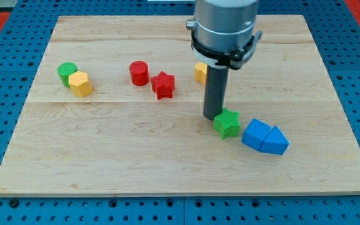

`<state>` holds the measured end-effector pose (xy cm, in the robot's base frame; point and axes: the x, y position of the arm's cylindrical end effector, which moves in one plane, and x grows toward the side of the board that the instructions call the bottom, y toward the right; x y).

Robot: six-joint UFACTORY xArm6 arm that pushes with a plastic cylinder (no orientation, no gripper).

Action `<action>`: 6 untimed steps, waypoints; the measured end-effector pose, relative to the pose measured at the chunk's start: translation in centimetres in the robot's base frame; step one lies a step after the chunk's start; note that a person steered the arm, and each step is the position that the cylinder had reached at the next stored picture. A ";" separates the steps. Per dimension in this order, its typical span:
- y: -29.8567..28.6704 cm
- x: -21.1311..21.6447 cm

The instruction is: Push the green star close to blue blocks

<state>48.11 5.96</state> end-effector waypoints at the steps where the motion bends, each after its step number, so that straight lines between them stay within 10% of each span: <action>1: 1.2 1.5; 6: 5.2 -11.5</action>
